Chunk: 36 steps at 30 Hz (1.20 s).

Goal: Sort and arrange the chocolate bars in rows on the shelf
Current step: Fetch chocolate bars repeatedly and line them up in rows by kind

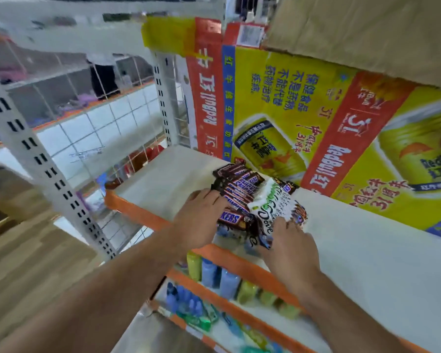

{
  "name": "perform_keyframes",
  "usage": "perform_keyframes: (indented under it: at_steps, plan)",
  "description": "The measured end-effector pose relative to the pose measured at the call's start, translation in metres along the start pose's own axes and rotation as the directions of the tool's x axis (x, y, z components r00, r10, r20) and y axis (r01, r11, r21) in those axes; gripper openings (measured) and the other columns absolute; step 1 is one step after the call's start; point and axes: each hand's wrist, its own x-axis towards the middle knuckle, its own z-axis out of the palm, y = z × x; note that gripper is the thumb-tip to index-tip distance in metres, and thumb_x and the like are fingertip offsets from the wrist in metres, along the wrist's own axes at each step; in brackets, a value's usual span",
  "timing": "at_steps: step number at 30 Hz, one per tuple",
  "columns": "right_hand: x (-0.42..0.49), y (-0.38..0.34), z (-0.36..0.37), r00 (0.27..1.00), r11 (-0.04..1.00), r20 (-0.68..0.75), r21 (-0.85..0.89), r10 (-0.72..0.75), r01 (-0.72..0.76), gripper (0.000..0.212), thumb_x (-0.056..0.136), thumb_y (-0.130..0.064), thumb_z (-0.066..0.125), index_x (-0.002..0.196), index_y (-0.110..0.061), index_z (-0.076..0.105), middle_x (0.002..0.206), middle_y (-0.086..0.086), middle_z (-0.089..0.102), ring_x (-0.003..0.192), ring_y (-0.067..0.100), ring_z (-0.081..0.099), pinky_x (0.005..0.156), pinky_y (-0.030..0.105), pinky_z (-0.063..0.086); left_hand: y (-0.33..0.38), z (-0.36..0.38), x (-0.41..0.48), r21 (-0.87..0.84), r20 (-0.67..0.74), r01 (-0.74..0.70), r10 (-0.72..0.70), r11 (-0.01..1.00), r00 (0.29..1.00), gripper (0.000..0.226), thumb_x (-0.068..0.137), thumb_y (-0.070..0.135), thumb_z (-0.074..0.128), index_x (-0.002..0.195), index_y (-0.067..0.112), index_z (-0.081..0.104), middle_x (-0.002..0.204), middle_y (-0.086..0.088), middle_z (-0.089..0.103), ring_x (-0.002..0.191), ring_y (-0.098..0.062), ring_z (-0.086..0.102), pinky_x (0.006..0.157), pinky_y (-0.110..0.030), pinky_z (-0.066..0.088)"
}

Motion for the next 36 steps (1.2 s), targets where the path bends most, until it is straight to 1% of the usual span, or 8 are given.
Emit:
perform_keyframes:
  at_steps: [3, 7, 11, 15, 20, 27, 30, 36]
  plan:
    - [0.002, -0.011, -0.001, 0.997, 0.997, 0.021, 0.006, 0.074, -0.074, 0.073, 0.069, -0.08, 0.057, 0.105, -0.019, 0.042, 0.105, 0.001, 0.058, 0.103, 0.022, 0.056, 0.077, 0.035, 0.04, -0.013, -0.001, 0.004, -0.066, 0.054, -0.011, 0.014, 0.998, 0.998, 0.047, 0.073, 0.03, 0.07, 0.115, 0.024, 0.049, 0.112, 0.002, 0.047, 0.109, -0.021, 0.04, 0.093, -0.037, 0.039]
    - [0.003, -0.019, 0.001, 0.989, 0.989, 0.049, 0.039, 0.138, -0.14, 0.065, 0.075, -0.063, 0.064, 0.115, -0.017, 0.043, 0.114, 0.005, 0.056, 0.106, 0.027, 0.058, 0.08, 0.035, 0.045, -0.016, -0.003, 0.004, -0.183, 0.116, -0.017, 0.039, 0.983, 0.992, 0.041, 0.076, 0.021, 0.066, 0.107, 0.024, 0.041, 0.106, 0.001, 0.052, 0.1, -0.021, 0.046, 0.079, -0.035, 0.038]
    - [0.004, -0.028, 0.0, 0.982, 0.984, 0.074, 0.026, 0.173, -0.176, 0.055, 0.08, -0.053, 0.064, 0.112, -0.014, 0.043, 0.112, 0.006, 0.054, 0.099, 0.027, 0.061, 0.069, 0.032, 0.043, -0.018, -0.003, 0.002, -0.269, 0.109, -0.043, 0.075, 0.962, 0.991, 0.037, 0.078, 0.018, 0.061, 0.107, 0.027, 0.04, 0.101, 0.002, 0.059, 0.09, -0.022, 0.054, 0.073, -0.035, 0.038]
    - [0.0, -0.026, -0.003, 0.977, 0.977, 0.037, 0.042, 0.209, -0.211, 0.046, 0.079, -0.049, 0.063, 0.105, -0.016, 0.045, 0.106, 0.004, 0.056, 0.094, 0.028, 0.062, 0.065, 0.033, 0.04, -0.018, -0.01, 0.007, -0.407, 0.046, -0.044, 0.069, 0.913, 0.997, 0.035, 0.076, 0.021, 0.063, 0.106, 0.027, 0.047, 0.103, 0.005, 0.059, 0.091, -0.016, 0.055, 0.077, -0.033, 0.043]
    - [-0.011, 0.0, -0.02, 0.953, 0.954, -0.051, 0.023, 0.299, -0.298, 0.038, 0.076, -0.04, 0.061, 0.105, -0.017, 0.048, 0.101, 0.002, 0.057, 0.097, 0.026, 0.057, 0.077, 0.036, 0.044, -0.001, -0.008, 0.02, -0.465, -0.14, -0.13, 0.072, 0.876, 0.988, 0.042, 0.07, 0.027, 0.068, 0.111, 0.03, 0.061, 0.108, 0.008, 0.056, 0.099, -0.013, 0.055, 0.088, -0.03, 0.044]
    - [-0.053, 0.068, -0.025, 0.918, 0.931, -0.173, -0.008, 0.357, -0.364, 0.039, 0.069, -0.018, 0.062, 0.107, -0.018, 0.055, 0.099, 0.003, 0.058, 0.09, 0.029, 0.057, 0.073, 0.036, 0.044, 0.059, -0.007, 0.038, -0.564, -0.237, -0.213, 0.09, 0.798, 0.967, 0.046, 0.073, 0.025, 0.076, 0.118, 0.022, 0.066, 0.109, 0.005, 0.061, 0.099, -0.011, 0.052, 0.091, -0.027, 0.043]
    - [-0.08, 0.101, -0.028, 0.921, 0.935, -0.18, -0.014, 0.345, -0.353, 0.041, 0.068, -0.015, 0.062, 0.108, -0.021, 0.056, 0.102, 0.0, 0.057, 0.093, 0.027, 0.056, 0.074, 0.036, 0.043, 0.095, -0.014, 0.044, -0.565, -0.255, -0.271, 0.148, 0.779, 0.956, 0.042, 0.072, 0.023, 0.076, 0.113, 0.022, 0.066, 0.106, 0.007, 0.061, 0.098, -0.006, 0.048, 0.088, -0.016, 0.035]
    - [-0.146, 0.179, -0.036, 0.905, 0.937, -0.243, 0.071, 0.35, -0.343, 0.047, 0.062, -0.007, 0.065, 0.105, -0.022, 0.062, 0.097, -0.002, 0.059, 0.088, 0.026, 0.058, 0.074, 0.036, 0.046, 0.195, -0.031, 0.052, -0.574, -0.251, -0.362, 0.263, 0.734, 0.931, 0.039, 0.073, 0.022, 0.076, 0.111, 0.019, 0.066, 0.105, 0.008, 0.06, 0.099, -0.006, 0.044, 0.087, -0.014, 0.03]
